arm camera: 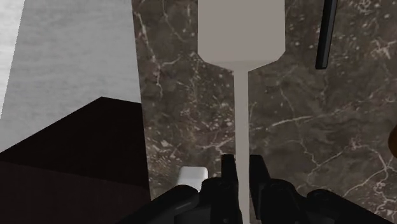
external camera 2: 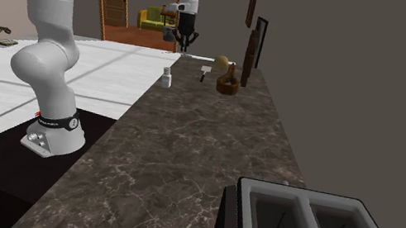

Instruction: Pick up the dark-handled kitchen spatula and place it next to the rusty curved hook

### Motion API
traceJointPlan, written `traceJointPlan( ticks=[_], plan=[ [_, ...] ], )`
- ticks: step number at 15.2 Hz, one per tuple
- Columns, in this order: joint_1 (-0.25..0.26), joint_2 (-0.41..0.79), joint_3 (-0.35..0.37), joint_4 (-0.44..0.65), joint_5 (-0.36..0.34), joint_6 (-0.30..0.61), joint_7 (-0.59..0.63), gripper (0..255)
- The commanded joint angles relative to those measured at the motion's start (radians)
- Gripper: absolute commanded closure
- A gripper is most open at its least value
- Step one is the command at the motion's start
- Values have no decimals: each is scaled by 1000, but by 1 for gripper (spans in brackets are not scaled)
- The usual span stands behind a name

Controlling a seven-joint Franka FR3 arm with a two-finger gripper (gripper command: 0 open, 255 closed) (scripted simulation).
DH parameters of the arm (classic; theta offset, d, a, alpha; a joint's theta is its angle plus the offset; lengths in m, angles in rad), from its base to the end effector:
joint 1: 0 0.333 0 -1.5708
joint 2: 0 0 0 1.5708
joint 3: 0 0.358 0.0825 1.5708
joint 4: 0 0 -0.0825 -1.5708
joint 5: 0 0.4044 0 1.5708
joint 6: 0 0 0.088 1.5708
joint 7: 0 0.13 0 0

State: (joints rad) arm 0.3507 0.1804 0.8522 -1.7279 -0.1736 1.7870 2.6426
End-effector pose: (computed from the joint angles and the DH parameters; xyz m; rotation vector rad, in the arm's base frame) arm 0.2664 0.5577 0.5098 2.3680 -1.9977 0.0782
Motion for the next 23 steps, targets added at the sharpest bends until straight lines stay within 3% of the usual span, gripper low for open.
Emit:
traceJointPlan(
  ticks=[1, 6, 12, 23],
  plan=[
    [49, 48, 12, 52, -35, -25, 65, 255],
    [199, 181, 19, 191, -126, -82, 210, 255],
    [420, 356, -9, 421, -231, -178, 344, 255],
    [390, 367, -18, 280, -245, -37, 365, 255]
  ],
)
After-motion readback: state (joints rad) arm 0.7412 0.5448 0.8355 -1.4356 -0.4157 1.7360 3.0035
